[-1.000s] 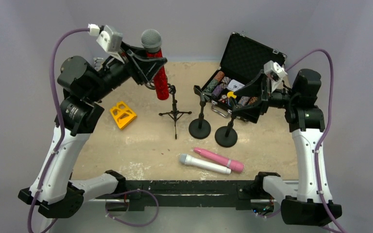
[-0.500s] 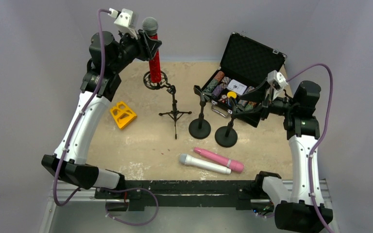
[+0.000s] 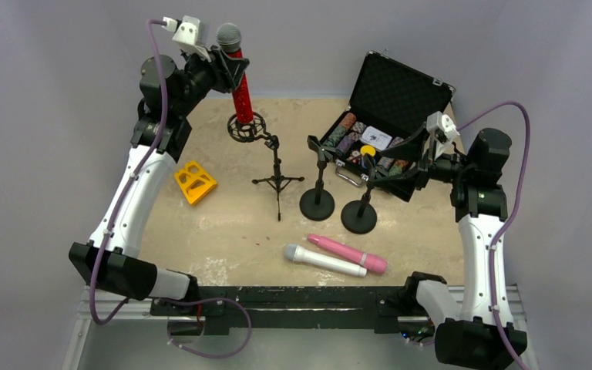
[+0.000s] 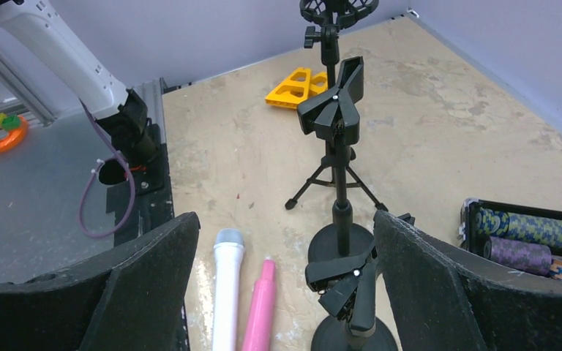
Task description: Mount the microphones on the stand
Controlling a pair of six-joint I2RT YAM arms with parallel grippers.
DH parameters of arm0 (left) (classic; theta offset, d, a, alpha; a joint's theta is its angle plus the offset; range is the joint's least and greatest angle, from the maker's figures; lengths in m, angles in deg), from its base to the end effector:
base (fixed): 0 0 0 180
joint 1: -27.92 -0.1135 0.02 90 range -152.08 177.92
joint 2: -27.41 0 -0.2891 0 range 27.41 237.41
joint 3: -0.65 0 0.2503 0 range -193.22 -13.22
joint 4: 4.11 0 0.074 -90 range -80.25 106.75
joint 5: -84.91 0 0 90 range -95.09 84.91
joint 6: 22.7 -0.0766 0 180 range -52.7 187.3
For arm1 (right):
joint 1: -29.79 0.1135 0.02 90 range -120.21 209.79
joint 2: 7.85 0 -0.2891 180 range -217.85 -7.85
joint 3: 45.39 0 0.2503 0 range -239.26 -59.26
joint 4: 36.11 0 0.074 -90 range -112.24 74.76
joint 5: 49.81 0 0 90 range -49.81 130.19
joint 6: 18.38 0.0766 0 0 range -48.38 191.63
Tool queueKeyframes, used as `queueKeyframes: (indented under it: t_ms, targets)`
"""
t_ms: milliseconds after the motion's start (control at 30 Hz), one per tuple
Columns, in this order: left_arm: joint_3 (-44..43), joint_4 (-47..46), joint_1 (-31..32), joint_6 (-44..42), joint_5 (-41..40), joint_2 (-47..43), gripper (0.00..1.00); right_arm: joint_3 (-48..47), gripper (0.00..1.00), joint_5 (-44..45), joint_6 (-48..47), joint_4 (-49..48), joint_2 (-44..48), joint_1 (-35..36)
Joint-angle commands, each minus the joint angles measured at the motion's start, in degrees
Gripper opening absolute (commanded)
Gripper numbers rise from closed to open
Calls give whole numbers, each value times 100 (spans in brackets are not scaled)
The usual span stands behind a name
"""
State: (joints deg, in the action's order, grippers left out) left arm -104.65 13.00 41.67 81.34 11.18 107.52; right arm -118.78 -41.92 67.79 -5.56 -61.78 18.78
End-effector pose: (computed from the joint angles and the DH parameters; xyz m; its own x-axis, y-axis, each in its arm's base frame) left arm 0.3280 -0.1024 0.5256 0.0117 -0.2426 -0.9700 0.5159 0.8325 -0.2020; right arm 0.1801 0.0423 0.4143 -0.1264 0.0153 -0.9919 -0.9385 0.3221 0.1246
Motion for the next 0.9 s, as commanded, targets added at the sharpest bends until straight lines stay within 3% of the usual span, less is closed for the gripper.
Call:
queueKeyframes:
  t_ms: [0,867]
  targets:
    - [221,-627,-146,81,83,-250,0,3,93,-165,71,-209,67,-49]
    - [1045,-1135,-242,-213,895,-744,0,-15,93,-266,181,-272,32,-61]
